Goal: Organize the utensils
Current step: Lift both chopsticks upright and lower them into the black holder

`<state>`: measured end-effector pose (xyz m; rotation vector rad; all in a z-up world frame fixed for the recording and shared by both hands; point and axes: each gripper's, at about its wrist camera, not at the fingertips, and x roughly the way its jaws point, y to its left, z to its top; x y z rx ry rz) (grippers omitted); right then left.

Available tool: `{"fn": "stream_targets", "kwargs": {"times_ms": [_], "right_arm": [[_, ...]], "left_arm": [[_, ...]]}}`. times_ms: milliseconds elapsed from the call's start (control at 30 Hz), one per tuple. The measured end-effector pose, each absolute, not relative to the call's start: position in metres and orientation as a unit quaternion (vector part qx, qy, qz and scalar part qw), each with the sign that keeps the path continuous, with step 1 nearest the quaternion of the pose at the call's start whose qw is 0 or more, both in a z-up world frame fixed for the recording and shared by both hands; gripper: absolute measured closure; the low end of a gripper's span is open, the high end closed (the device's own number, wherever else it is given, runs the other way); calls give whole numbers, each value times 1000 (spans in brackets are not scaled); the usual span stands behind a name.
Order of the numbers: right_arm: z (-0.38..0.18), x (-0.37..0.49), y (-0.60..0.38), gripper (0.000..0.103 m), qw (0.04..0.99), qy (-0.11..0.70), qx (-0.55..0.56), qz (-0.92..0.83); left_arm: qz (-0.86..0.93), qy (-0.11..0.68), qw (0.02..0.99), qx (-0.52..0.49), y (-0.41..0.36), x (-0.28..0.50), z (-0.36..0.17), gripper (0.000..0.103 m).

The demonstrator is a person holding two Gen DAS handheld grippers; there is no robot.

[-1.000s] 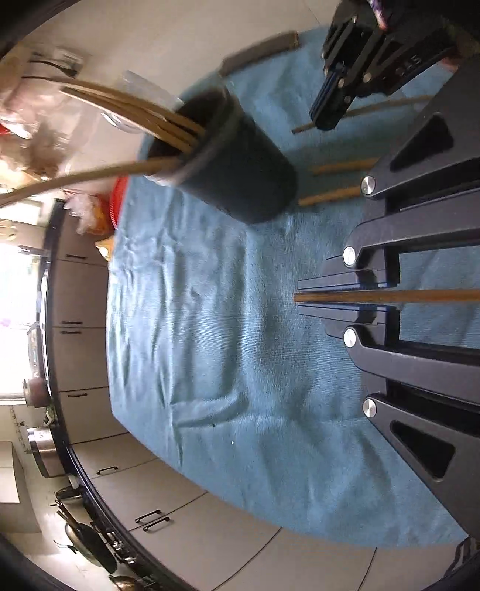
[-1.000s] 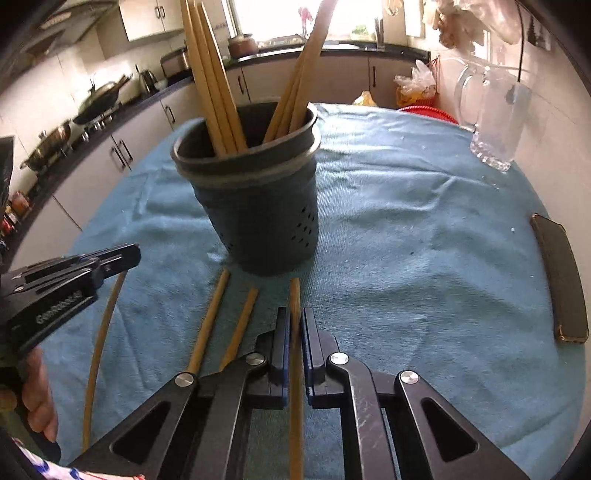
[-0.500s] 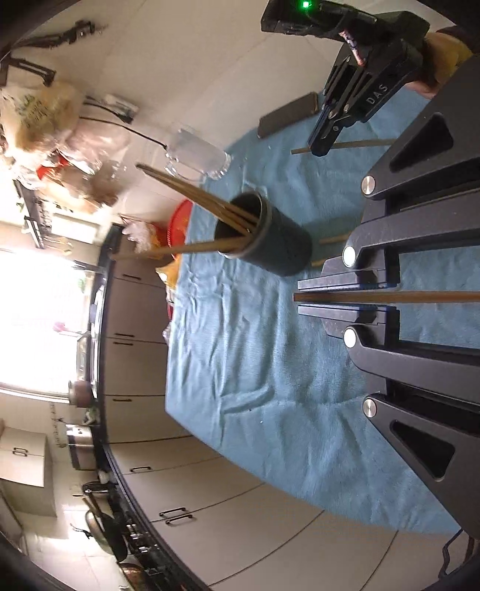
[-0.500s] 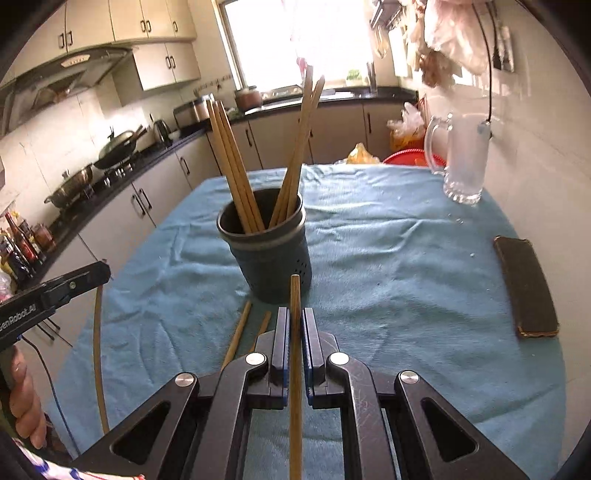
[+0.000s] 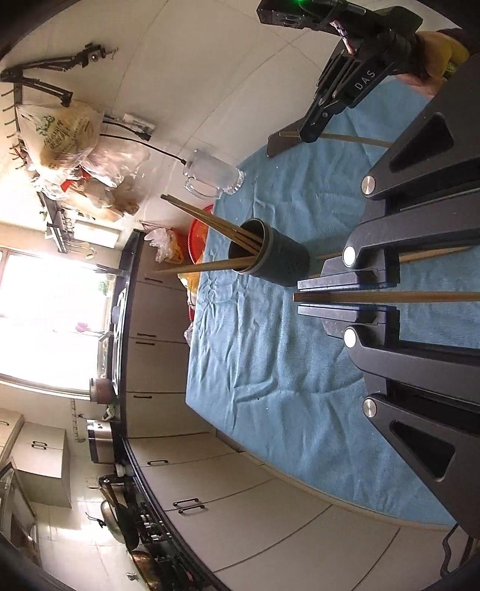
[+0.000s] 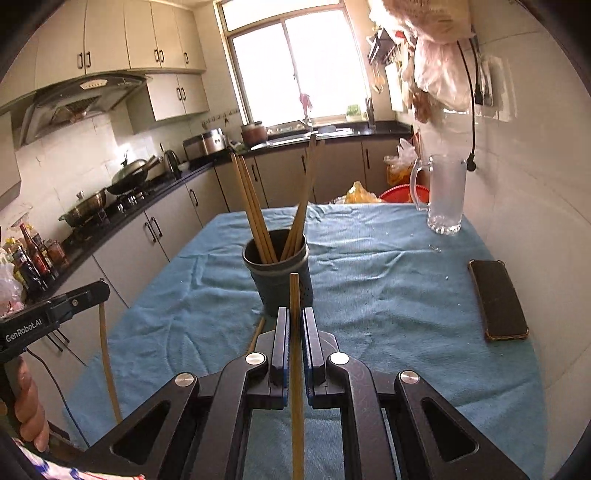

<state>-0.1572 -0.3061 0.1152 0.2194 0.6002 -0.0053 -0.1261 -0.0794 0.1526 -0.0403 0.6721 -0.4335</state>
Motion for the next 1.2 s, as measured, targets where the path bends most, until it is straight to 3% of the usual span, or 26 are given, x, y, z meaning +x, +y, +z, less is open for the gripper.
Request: {"fn": "stream_targets", "kwargs": {"times_ms": [1200], "right_arm": [[159, -216, -298, 97, 969, 232, 86, -5]], "left_arm": [[-203, 286, 936, -3, -81, -176, 177, 98]]}}
